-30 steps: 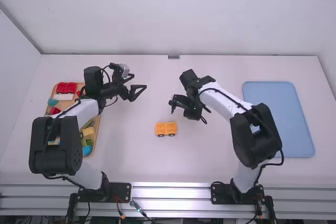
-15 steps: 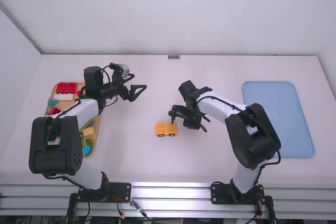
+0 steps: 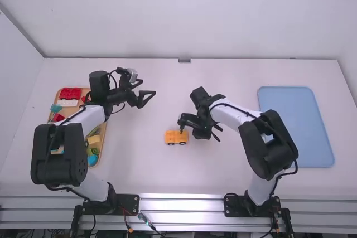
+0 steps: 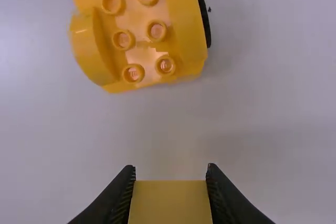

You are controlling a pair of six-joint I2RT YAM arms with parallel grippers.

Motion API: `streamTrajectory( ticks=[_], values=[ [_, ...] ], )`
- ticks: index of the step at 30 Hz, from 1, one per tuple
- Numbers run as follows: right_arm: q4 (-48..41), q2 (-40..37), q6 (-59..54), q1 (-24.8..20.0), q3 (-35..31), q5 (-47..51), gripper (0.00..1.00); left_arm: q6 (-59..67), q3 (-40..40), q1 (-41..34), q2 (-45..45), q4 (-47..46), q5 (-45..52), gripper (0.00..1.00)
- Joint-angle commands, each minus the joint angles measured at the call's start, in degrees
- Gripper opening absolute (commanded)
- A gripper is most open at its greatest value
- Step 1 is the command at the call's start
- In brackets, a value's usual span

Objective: Assemble lego blocks to make yellow taxi

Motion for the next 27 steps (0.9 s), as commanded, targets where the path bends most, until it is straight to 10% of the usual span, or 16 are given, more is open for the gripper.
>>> streamTrajectory(
  ticks=[1, 11, 17, 21, 24, 27],
  values=[
    [0.7, 0.9, -0.7, 0.2, -0.7, -1.4, 0.12, 1.1, -0.1, 0.2, 0.3, -0.6, 1.7, 0.99],
    [2.3, 3.5, 0.8, 2.1, -0.6, 4.0, 0.09, 2.1, 0.0, 0.3, 0.3, -1.1, 1.7, 0.99],
    [2.3, 3.5, 0.6, 2.2, -0.6, 3.8, 0.25, 2.1, 0.0, 0.6, 0.3, -1.1, 1.5, 0.99],
    [2.3, 3.5, 0.6, 2.1, -0.6, 3.9, 0.46, 1.8, 0.0, 0.5, 0.3, -1.1, 1.5, 0.99],
    [2.3, 3.5, 0.2, 2.2, -0.6, 3.9, 0.99, 0.1, 0.0, 0.5, 0.3, -1.1, 1.7, 0.99],
    [2.3, 3.5, -1.2, 2.1, -0.6, 4.0, 0.99, -3.3, 0.0, 0.6, 0.3, -1.2, 1.7, 0.99]
  ],
)
